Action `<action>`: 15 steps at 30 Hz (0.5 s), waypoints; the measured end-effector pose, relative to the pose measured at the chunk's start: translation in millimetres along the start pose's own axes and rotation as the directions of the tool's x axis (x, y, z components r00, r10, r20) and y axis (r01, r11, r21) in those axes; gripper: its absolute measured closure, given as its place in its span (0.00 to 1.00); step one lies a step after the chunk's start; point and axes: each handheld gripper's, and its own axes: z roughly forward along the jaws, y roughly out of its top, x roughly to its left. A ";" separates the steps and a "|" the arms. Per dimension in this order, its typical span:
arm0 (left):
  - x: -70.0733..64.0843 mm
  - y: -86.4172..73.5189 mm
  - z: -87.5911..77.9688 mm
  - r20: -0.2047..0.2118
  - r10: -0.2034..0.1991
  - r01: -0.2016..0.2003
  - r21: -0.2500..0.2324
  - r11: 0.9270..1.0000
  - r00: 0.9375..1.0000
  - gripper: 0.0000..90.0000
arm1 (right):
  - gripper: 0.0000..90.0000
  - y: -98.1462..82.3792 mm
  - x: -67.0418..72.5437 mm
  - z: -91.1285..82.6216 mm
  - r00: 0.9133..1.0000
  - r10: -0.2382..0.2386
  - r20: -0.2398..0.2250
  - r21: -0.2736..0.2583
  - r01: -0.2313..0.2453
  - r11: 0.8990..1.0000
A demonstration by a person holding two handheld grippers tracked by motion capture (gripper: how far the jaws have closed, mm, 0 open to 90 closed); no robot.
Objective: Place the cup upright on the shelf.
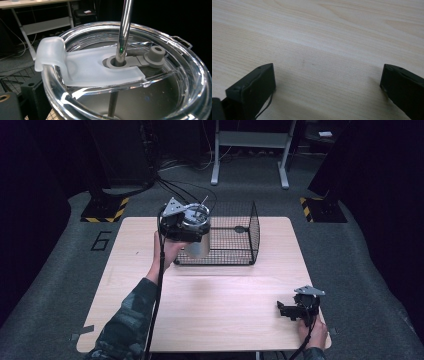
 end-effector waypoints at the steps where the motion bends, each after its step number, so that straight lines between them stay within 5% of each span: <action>1: 1.0 1.5 1.2 -0.004 0.004 -0.004 -0.001 1.000 1.000 0.04 | 0.00 0.1 -0.1 0.1 1.000 -0.002 -0.001 0.000 0.002 1.000; 15: 8.1 14.3 18.9 -0.022 -0.002 0.002 -0.009 1.000 1.000 0.04 | 0.00 0.1 -0.4 0.1 1.000 -0.006 -0.001 -0.001 0.006 1.000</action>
